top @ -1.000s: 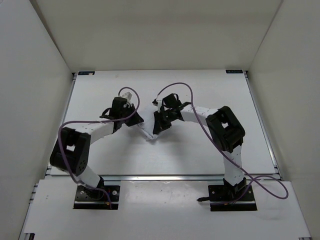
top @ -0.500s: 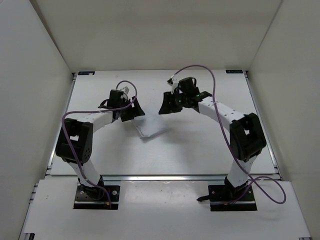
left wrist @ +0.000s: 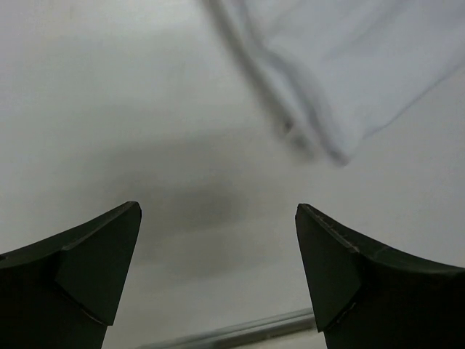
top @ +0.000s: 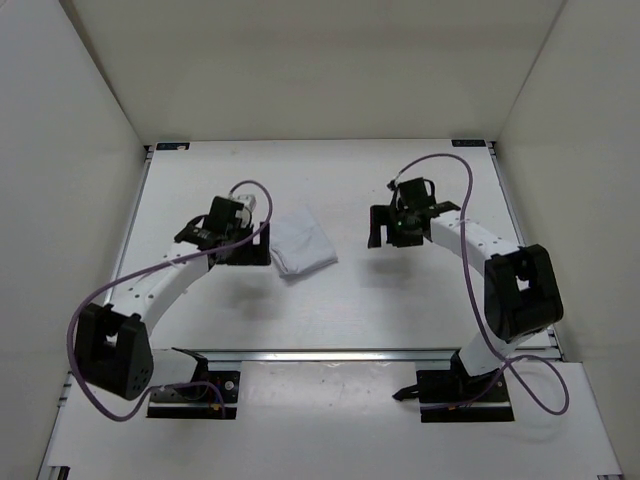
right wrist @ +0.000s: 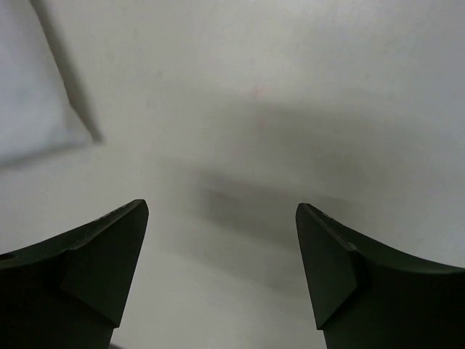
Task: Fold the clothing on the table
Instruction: Fold the skirt
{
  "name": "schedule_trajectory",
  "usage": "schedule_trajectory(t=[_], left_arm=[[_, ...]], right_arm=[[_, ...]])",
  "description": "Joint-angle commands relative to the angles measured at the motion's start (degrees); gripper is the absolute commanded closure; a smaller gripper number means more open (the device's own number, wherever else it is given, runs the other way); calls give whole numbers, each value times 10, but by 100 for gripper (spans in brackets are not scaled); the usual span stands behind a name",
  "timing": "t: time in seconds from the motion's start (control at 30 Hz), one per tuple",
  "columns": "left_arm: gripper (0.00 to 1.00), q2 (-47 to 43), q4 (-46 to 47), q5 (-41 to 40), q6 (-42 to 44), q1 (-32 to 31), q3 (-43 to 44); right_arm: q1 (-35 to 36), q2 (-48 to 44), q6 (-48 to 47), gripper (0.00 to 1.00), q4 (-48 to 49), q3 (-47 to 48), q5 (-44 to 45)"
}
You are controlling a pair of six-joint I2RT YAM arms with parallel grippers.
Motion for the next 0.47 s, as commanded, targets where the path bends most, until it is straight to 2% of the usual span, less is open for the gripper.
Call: schedule_trajectory(t=[0.0,0.07,0.17,0.27,0.33,0.43], left_arm=[[1,-61,-49,-17,1,19,-84],[2,-123,-28,1,-5,34,-127],[1,-178,-21,-15,-12,32,-152],[2,-192,-27,-15,-15,26,-144],[2,-185,-30,-15,-20,35,-145],[1,-164,-34,-15,-20,17,-142]], right_arm=[[31,-85,0,20,51,-44,25],[43,-112,11,17,97,-84,21],[58,-131,25,16,130,-104,11],[62,-122,30,16,122,-99,4],[64,-107,31,16,112,-89,-1],[77,-93,28,16,106,-75,-12]])
